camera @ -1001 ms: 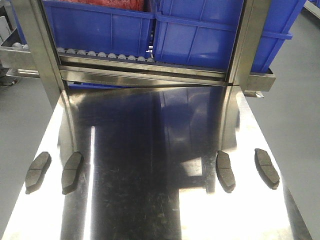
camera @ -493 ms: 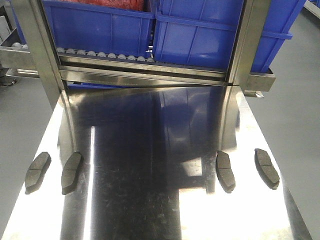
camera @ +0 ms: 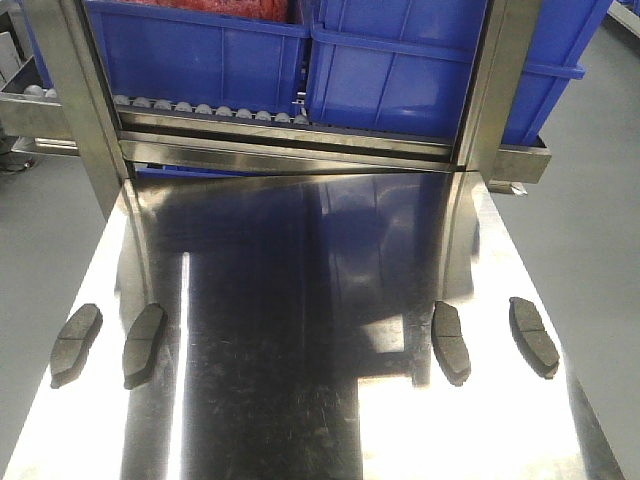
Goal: Move and align brake pads A on conveyor
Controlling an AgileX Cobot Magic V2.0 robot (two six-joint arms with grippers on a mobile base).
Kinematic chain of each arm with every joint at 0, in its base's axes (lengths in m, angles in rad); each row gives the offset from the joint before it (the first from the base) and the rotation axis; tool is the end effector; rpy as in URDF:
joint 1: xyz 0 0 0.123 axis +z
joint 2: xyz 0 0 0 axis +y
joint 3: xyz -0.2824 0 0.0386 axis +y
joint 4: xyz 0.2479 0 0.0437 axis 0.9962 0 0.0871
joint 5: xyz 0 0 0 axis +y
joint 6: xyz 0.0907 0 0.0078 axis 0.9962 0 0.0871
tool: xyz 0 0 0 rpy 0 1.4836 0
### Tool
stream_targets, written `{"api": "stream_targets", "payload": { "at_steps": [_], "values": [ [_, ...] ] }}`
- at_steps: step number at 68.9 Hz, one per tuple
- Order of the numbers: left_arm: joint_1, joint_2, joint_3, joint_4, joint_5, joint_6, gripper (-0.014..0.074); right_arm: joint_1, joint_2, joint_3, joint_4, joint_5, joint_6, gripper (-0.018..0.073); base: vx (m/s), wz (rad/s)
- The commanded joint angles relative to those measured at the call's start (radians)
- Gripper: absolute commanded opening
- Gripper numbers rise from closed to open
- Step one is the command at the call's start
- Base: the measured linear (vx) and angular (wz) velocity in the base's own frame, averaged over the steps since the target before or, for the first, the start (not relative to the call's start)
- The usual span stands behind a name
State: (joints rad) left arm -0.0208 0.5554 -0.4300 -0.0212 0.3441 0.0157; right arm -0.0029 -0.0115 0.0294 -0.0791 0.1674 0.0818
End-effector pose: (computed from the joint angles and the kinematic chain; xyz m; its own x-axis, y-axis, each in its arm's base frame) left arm 0.1162 -0.0031 0.2830 -0.3730 0.0035 -0.9278 0.0258 0.9996 -0.0066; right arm 0.0564 -0.0014 0.1886 -0.0974 0.0041 -0.9952 0.0164 0.9999 0.0025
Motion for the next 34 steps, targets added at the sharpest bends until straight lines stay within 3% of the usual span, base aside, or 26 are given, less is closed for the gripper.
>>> {"api": "stream_targets", "payload": {
  "at_steps": [1, 9, 21, 27, 34],
  "values": [
    [-0.002, 0.029, -0.038, -0.009, -0.065, -0.004, 0.0052, -0.007, -0.013, 0.017, -0.009, -0.071, -0.002, -0.0003, 0.00, 0.00],
    [-0.002, 0.034, -0.038, -0.009, -0.050, 0.003, 0.0217, -0.007, -0.013, 0.017, -0.009, -0.071, -0.002, -0.0003, 0.00, 0.00],
    [-0.002, 0.034, -0.038, -0.009, -0.050, 0.003, 0.0585, -0.007, -0.013, 0.017, -0.009, -0.071, -0.002, -0.0003, 0.00, 0.00],
    [-0.002, 0.034, -0.038, -0.010, -0.049, -0.009, 0.0691, -0.007, -0.013, 0.017, -0.009, -0.071, -0.002, -0.0003, 0.00, 0.00],
    [-0.002, 0.040, -0.040, -0.010, -0.048, -0.009, 0.0729, -0.007, -0.013, 0.017, -0.009, -0.071, -0.002, -0.0003, 0.00, 0.00]
  ]
}}
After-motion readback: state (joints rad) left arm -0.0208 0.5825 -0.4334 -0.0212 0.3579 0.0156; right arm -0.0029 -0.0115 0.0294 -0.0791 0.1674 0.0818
